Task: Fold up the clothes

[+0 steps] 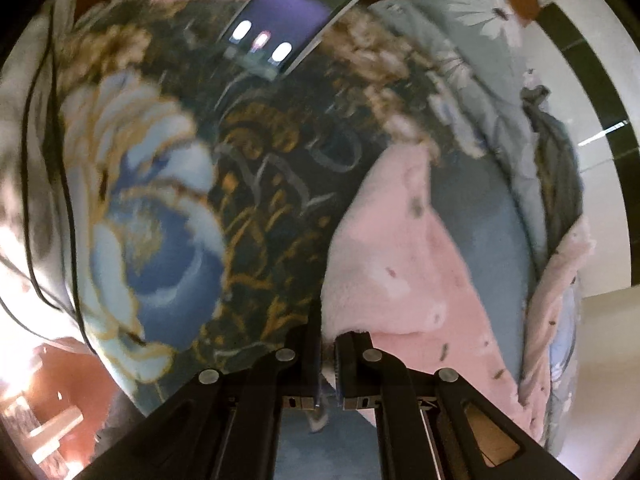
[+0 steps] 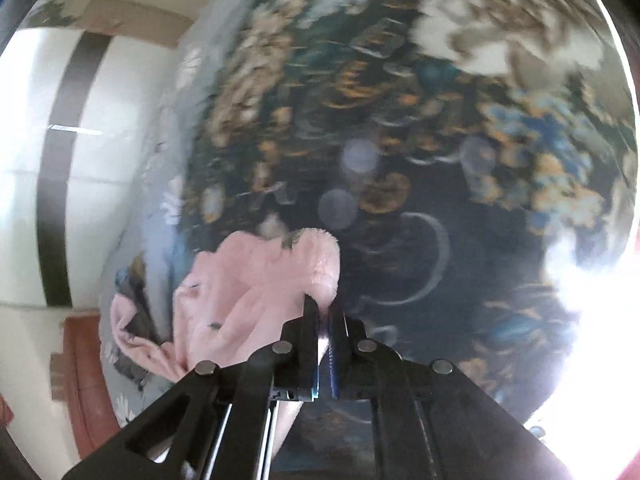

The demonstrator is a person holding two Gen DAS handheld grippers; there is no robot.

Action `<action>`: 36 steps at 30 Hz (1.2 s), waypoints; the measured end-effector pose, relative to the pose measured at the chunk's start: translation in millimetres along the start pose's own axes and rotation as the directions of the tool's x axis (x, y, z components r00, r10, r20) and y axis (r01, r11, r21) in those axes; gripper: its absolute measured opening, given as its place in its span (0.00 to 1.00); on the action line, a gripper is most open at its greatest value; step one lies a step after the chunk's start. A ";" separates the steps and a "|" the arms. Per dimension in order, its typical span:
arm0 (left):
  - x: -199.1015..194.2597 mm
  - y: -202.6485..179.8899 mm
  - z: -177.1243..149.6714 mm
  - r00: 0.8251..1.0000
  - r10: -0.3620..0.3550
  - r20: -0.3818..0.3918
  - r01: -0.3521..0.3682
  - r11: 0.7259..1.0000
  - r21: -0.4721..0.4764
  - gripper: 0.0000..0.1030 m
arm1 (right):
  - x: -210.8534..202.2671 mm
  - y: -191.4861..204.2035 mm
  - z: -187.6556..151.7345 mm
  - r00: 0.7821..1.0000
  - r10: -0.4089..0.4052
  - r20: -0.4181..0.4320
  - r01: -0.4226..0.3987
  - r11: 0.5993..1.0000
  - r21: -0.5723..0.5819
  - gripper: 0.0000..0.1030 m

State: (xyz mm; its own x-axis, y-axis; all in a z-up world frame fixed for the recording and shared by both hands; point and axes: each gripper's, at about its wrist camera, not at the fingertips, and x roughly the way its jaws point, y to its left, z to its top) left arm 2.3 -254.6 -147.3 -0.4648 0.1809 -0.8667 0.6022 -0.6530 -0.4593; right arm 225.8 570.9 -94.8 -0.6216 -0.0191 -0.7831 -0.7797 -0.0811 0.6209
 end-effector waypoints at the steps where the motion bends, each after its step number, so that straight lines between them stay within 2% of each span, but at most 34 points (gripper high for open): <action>1: 3.4 4.1 -2.3 1.000 0.002 -0.008 -0.002 1.000 -0.012 0.05 | 3.6 -6.6 0.3 1.000 -0.014 -0.009 0.014 1.000 0.011 0.04; 3: 9.1 11.1 -6.7 1.000 0.003 -0.022 -0.004 0.999 -0.033 0.05 | 12.3 -18.0 -0.7 0.999 -0.047 -0.025 0.048 0.998 0.035 0.04; 6: 9.2 11.6 -6.9 1.000 0.001 -0.026 -0.001 1.000 -0.011 0.08 | 21.5 -32.1 -1.1 0.998 -0.045 -0.044 0.048 0.995 0.082 0.04; 9: 5.3 -1.4 -5.7 0.999 0.044 -0.016 -0.042 0.994 0.099 0.08 | 26.3 -28.1 -1.2 0.995 -0.082 -0.063 0.085 0.995 0.047 0.07; 13: 0.3 -24.7 -11.8 0.993 0.118 0.009 -0.116 0.949 0.295 0.09 | 20.0 -3.2 1.3 0.983 -0.168 -0.070 0.163 0.984 -0.078 0.08; 14: -0.8 -28.6 -13.8 0.991 0.132 0.017 -0.130 0.933 0.335 0.12 | 16.4 3.4 2.6 0.979 -0.195 -0.065 0.187 0.976 -0.113 0.09; 15: -2.9 -27.7 -14.6 0.989 0.145 0.024 -0.144 0.922 0.359 0.18 | 11.8 9.8 4.9 0.972 -0.229 -0.054 0.218 0.964 -0.150 0.10; 17: -7.4 -24.9 -15.9 0.985 0.170 0.038 -0.171 0.898 0.405 0.27 | 0.7 18.3 10.3 0.959 -0.283 -0.025 0.273 0.941 -0.198 0.21; 19: -14.5 -19.2 -17.1 0.986 0.158 0.048 -0.163 0.896 0.414 0.29 | -15.1 26.5 13.7 0.945 -0.326 0.031 0.325 0.920 -0.221 0.22; 22: -21.5 -25.1 -20.1 0.985 0.153 0.079 -0.172 0.878 0.446 0.34 | -25.9 49.9 9.4 0.938 -0.335 0.087 0.345 0.896 -0.279 0.23; 24: -19.9 -40.3 -24.8 0.982 0.158 0.105 -0.189 0.845 0.501 0.41 | -19.1 72.9 0.9 0.944 -0.318 0.090 0.330 0.885 -0.329 0.24; 26: -15.3 -58.5 -32.0 0.979 0.165 0.120 -0.204 0.799 0.566 0.47 | -3.4 103.3 -19.4 0.961 -0.271 0.053 0.269 0.880 -0.391 0.28; 28: -8.1 -75.3 -39.0 0.978 0.165 0.125 -0.207 0.757 0.620 0.49 | 14.6 130.3 -40.4 0.973 -0.229 0.002 0.206 0.872 -0.445 0.29; 30: 1.3 -89.4 -44.9 0.977 0.170 0.128 -0.211 0.718 0.663 0.55 | 35.8 158.4 -72.3 0.978 -0.193 -0.075 0.130 0.853 -0.506 0.29; 31: 6.7 -95.8 -47.7 0.976 0.175 0.131 -0.217 0.696 0.684 0.57 | 46.7 172.8 -89.7 0.977 -0.179 -0.117 0.090 0.840 -0.536 0.29; 34: 26.3 -105.6 -50.2 0.971 0.214 0.109 -0.225 0.654 0.722 0.58 | 73.7 207.3 -138.7 0.961 -0.156 -0.227 -0.014 0.796 -0.605 0.29; 36: 37.6 -106.8 -50.4 0.972 0.220 0.077 -0.206 0.658 0.724 0.58 | 86.8 221.7 -166.0 0.946 -0.165 -0.279 -0.056 0.765 -0.641 0.30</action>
State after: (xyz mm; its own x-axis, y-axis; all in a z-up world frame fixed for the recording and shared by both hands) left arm -46.9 -141.0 -140.6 -0.3698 -0.0246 -0.9288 0.0219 -0.9996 0.0178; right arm 11.5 385.8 -31.0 -0.4386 -0.2826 -0.8531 -0.5139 -0.6999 0.4961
